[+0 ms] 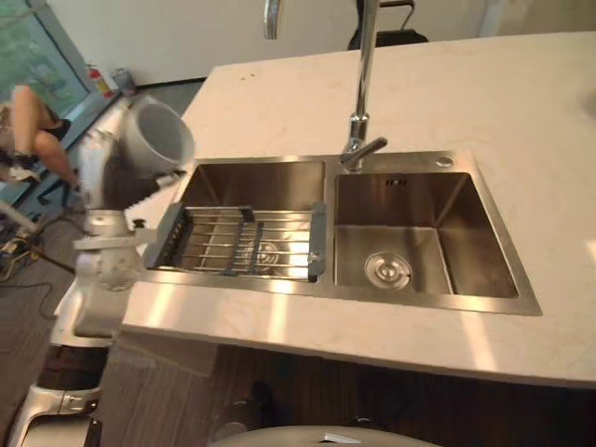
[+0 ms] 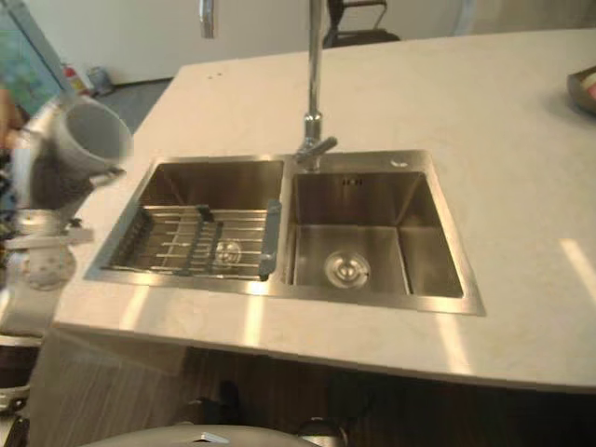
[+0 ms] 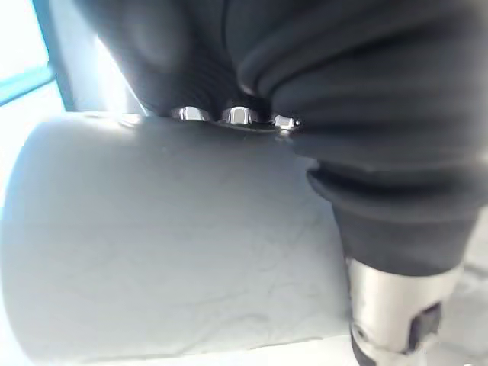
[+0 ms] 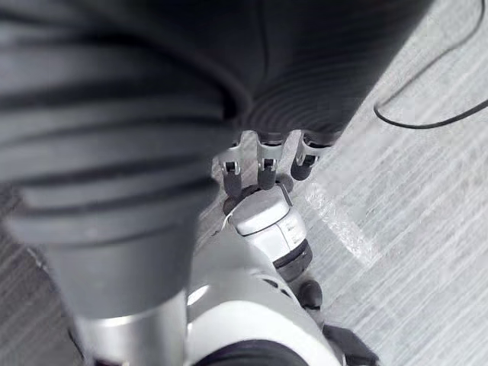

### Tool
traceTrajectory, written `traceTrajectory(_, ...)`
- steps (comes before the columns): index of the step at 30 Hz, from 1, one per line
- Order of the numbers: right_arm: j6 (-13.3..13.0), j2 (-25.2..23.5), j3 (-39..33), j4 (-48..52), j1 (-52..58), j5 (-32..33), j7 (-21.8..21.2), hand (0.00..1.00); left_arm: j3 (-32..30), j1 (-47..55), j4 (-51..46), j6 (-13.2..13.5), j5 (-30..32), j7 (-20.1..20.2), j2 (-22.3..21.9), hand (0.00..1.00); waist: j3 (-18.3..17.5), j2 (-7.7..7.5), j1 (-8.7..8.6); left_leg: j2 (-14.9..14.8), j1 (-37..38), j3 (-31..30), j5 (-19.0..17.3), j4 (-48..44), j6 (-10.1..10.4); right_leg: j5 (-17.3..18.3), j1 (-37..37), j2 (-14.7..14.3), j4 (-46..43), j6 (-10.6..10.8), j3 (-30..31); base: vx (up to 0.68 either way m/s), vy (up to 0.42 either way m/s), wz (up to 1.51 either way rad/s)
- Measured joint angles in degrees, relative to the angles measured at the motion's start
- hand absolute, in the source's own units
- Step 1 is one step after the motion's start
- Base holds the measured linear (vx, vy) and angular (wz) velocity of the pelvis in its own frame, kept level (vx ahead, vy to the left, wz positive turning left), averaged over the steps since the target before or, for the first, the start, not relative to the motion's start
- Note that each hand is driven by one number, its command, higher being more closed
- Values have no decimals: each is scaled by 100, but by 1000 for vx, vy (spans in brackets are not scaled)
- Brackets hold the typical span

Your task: Walk over to the sink, pick up the cup, carry it to the dishwasher, place the cup inside the dishwasher, then close the dishwasher door

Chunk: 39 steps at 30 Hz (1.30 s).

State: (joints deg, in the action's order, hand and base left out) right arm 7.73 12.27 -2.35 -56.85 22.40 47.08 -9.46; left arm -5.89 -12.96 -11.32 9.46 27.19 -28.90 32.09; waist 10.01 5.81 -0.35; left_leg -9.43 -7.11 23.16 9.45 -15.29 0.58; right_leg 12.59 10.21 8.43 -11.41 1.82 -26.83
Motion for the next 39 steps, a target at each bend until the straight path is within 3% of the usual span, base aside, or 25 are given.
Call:
traceTrajectory(4,-35,10,-22,-37,11,-160,-24,0,-218,169,-673,949,-92,-495,9,100,-130,-94,17,-576,-21,356,-1185,-1902,-27,-136,-59,282,-4,159,-328,160,58,38)
traceTrajectory(6,-144,-62,-324,-43,92,-167,-173,0,-222,153,-791,1170,-756,-379,-126,100,-256,77,-92,-707,-74,504,-1018,-2052,-191,-158,-163,287,-276,192,-659,108,140,100)
traceTrajectory(7,-145,-175,-594,-164,93,-178,-235,0,-247,151,-789,1191,-1097,-311,-275,100,-252,121,-131,-694,-200,607,-897,-2028,-406,-156,-348,327,-487,-93,-870,-114,52,131)
traceTrajectory(8,-154,-274,-758,-249,60,-190,-265,0,-262,131,-739,1193,-1423,-285,-445,100,-264,147,-174,-604,-228,449,-839,-1667,-481,10,-419,97,-260,-121,-849,-77,-41,148)
traceTrajectory(9,-155,-485,-967,-497,-59,-243,-265,0,-447,-14,-565,1155,-1968,-263,-737,100,-439,-83,-275,-174,17,36,-953,-715,-387,-278,-460,-418,1057,-398,-828,129,20,141)
traceTrajectory(10,-171,-552,-1011,-527,-37,-250,-254,0,-532,-243,-435,1110,-2248,-264,-775,100,-407,-211,-283,-266,41,254,-1346,-1332,-465,-999,-485,-479,1325,-617,-916,412,168,179)
traceTrajectory(11,-192,-445,-1084,-553,-20,-272,-215,0,-570,-337,-165,1079,-2643,-289,-1058,100,-408,58,-360,-751,271,549,-1756,-1898,-195,-1105,-440,-540,1152,-540,-1372,346,289,168)
traceTrajectory(12,-243,-439,-1390,-678,-27,-348,-208,0,-467,-308,137,973,-2894,-199,-1235,100,-388,168,-392,-846,634,795,-1666,-1644,-173,-981,-469,-291,690,-558,-1673,192,298,167)
traceTrajectory(13,-256,-448,-1494,-691,-44,-375,-216,0,-420,-302,208,895,-3000,-142,-1322,100,-383,170,-413,-767,657,882,-1511,-1494,-117,-895,-471,-93,405,-507,-1866,-138,200,169)
traceTrajectory(14,-287,-444,-1544,-682,-8,-474,-259,0,-390,-305,236,813,-3171,-115,-1515,100,-353,119,-476,-541,705,1069,-1340,-1379,-343,-663,-543,262,-272,-416,-2196,-273,61,175)
traceTrajectory(15,-301,-534,-1579,-656,-19,-477,-278,0,-488,-302,211,823,-3213,-144,-1621,100,-398,211,-487,-431,730,957,-1347,-985,-381,-510,-600,10,73,-234,-2177,-373,55,189)
traceTrajectory(17,-319,-810,-1599,-547,-70,-475,-294,0,-626,-346,83,845,-3195,-166,-1548,100,-524,-182,-533,87,938,874,-1389,-30,-427,-1005,-688,-123,962,-629,-2321,-288,85,168)
traceTrajectory(18,-386,-868,-1628,-528,-142,-469,-249,0,-618,-280,34,946,-3086,-153,-1626,100,-415,-12,-651,-135,1072,1146,-1746,27,-281,-1238,-673,-114,826,-699,-2791,-157,176,178)
traceTrajectory(19,-410,-697,-1710,-538,-111,-474,-248,0,-516,-99,35,911,-3035,-86,-1750,100,-359,137,-541,-96,1323,1306,-1722,607,140,-1121,-756,44,503,-651,-3009,-132,218,155)
traceTrajectory(20,-416,-658,-1739,-529,-153,-480,-205,0,-518,-49,39,888,-3038,-79,-1775,100,-357,174,-490,47,1377,1301,-1531,923,278,-1086,-778,171,344,-614,-3064,-157,268,81)
traceTrajectory(24,-412,-710,-1939,-518,-208,-715,49,0,-802,484,-71,793,-3189,-64,-1777,100,-318,18,-291,682,1441,698,-1145,1626,80,-1116,-803,815,-229,-502,-3141,-196,275,75)
traceTrajectory(26,-394,-762,-2110,-495,-181,-949,139,0,-912,744,-97,789,-3317,-23,-1788,100,-310,-1,-288,871,1371,251,-1110,1648,-72,-1145,-836,1114,-586,-539,-2518,-29,395,130)
traceTrajectory(28,-356,-943,-2145,-456,-42,-1112,246,0,-780,975,-114,813,-3547,242,-1806,100,-319,-27,-263,1111,1300,-628,-1165,1503,-333,-906,-1062,1402,-1323,-677,-891,80,539,188)
traceTrajectory(29,-348,-1017,-2138,-442,-27,-1140,241,0,-731,1030,-114,852,-3629,316,-1828,100,-320,-24,-235,1116,1221,-835,-1180,1405,-367,-659,-1132,1281,-1338,-505,-293,-48,432,196)
traceTrajectory(31,-367,-1219,-1957,-274,157,-1154,191,0,-721,1141,-114,953,-3891,503,-1978,100,-340,-101,-160,1176,981,-1602,-1237,1135,-414,-246,-1312,579,-1194,-204,1637,-108,282,184)
traceTrajectory(32,-386,-1232,-1835,-258,193,-1156,189,0,-732,1213,-115,990,-3967,559,-1999,100,-345,-110,-145,1206,974,-1746,-1260,1122,-448,-186,-1343,459,-1178,-101,1969,-98,129,142)
traceTrajectory(34,-440,-1224,-1535,-246,216,-1307,117,0,-733,1434,-117,1016,-4083,664,-2067,100,-404,-319,-110,1224,1025,-1961,-1320,1079,-448,-78,-1338,144,-1062,88,2445,-44,-9,86)
traceTrajectory(36,-527,-1185,-1176,-136,148,-1374,3,0,-651,1583,-116,1009,-4231,857,-2208,100,-612,-670,-109,1197,909,-1754,-1601,736,-373,-157,-1290,-43,-443,64,2460,89,-180,80)
traceTrajectory(37,-517,-1061,-991,-3,103,-1375,-40,0,-492,1604,-79,956,-4283,949,-2269,100,-655,-726,-187,1143,793,-1616,-1760,446,-334,-386,-1171,-53,-308,306,2484,176,-173,72)
traceTrajectory(39,-498,-791,-847,124,-17,-1380,-138,0,-165,1680,-91,900,-4284,1090,-2386,100,-707,-652,-81,960,666,-1470,-1908,172,-243,-426,-1137,-101,-334,313,2336,189,-88,39)
